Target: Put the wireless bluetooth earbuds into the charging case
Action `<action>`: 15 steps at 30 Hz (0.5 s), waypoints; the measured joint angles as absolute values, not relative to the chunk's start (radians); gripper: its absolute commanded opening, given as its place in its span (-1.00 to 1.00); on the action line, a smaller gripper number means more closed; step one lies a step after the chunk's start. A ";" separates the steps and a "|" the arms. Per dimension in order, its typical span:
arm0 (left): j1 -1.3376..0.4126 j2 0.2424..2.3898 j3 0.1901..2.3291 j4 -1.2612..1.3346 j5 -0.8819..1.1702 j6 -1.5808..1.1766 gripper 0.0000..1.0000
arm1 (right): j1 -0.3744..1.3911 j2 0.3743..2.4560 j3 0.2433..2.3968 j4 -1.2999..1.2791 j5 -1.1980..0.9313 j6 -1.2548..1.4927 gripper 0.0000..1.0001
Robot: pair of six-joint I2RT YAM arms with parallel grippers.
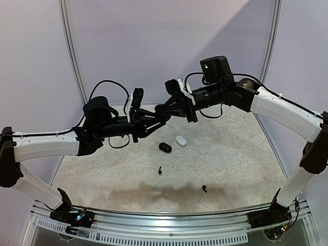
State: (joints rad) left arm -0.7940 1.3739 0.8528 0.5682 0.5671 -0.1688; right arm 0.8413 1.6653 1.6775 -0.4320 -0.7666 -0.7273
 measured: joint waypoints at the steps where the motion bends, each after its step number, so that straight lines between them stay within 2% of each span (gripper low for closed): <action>1: -0.792 1.378 0.853 0.571 0.564 -0.167 -1.00 | 0.840 1.665 1.672 -0.424 -0.762 -0.718 -0.86; 15: -0.744 1.382 0.793 0.569 0.493 -0.135 -1.00 | 0.773 1.563 1.585 -0.297 -0.676 -0.414 -0.68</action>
State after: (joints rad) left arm -0.7444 1.3819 0.7929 0.5686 0.4927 -0.1349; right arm 0.7727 1.5627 1.5852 -0.2974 -0.6762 -0.4141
